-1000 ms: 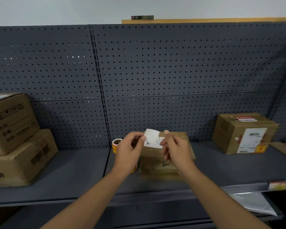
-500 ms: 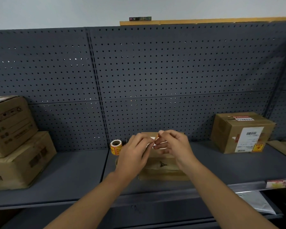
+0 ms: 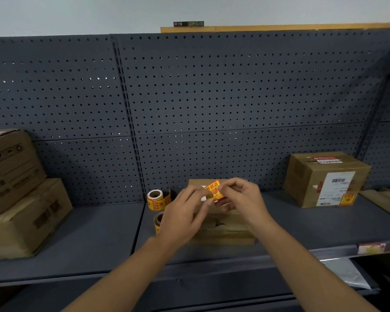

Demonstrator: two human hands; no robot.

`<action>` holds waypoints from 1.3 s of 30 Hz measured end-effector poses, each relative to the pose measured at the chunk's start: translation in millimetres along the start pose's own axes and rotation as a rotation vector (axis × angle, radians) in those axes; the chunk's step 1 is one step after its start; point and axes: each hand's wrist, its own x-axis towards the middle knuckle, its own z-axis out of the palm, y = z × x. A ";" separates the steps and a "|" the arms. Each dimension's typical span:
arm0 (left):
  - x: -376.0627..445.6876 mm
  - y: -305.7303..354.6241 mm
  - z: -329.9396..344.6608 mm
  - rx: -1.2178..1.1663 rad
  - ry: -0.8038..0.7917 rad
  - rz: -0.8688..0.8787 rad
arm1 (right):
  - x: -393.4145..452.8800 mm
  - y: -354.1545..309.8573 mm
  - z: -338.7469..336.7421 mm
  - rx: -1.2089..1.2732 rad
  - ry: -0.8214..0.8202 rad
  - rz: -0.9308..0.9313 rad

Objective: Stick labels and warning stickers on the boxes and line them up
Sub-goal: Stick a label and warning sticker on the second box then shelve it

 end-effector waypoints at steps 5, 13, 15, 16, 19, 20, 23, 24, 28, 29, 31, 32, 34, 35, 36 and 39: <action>3.4 7.7 6.0 -0.518 -0.021 -0.491 | -0.2 7.4 -12.9 -0.040 0.060 -0.041; 20.6 19.8 18.7 -0.885 -0.038 -0.724 | -7.5 13.2 -27.0 -0.047 0.054 -0.138; 21.8 24.2 24.4 -0.882 -0.043 -0.728 | -11.8 17.7 -32.5 -0.087 0.071 -0.128; 22.0 26.5 27.4 -0.878 -0.045 -0.727 | -14.0 20.6 -35.5 -0.115 0.091 -0.123; 20.0 33.1 37.6 -0.743 -0.090 -0.683 | -18.6 31.7 -45.1 -0.231 0.153 -0.094; 19.0 35.8 41.1 -0.681 -0.106 -0.662 | -19.8 34.4 -48.5 -0.272 0.168 -0.080; 19.0 43.9 50.3 -0.570 -0.141 -0.640 | -20.5 39.7 -59.9 -0.397 0.193 -0.067; 20.2 46.7 52.7 -0.557 -0.156 -0.635 | -20.1 40.2 -63.8 -0.438 0.202 -0.078; 25.4 52.8 61.5 -0.511 -0.177 -0.594 | -15.3 41.2 -81.9 -0.589 0.274 -0.126; 26.6 52.9 63.5 -0.509 -0.169 -0.592 | -14.0 40.8 -86.3 -0.595 0.280 -0.128; 29.0 53.8 66.9 -0.516 -0.149 -0.588 | -12.5 38.3 -92.4 -0.532 0.260 -0.121; 30.0 55.2 68.4 -0.521 -0.141 -0.582 | -12.5 36.7 -93.9 -0.488 0.248 -0.118; 31.8 59.4 70.4 -0.527 -0.144 -0.560 | -13.5 34.7 -94.8 -0.416 0.234 -0.123; 32.5 62.1 71.4 -0.535 -0.158 -0.545 | -14.2 34.3 -94.4 -0.381 0.224 -0.123; 32.9 65.0 71.8 -0.554 -0.176 -0.532 | -14.9 33.9 -93.9 -0.349 0.214 -0.122; 35.4 68.9 76.6 -0.627 -0.207 -0.541 | -16.2 32.7 -93.6 -0.265 0.204 -0.143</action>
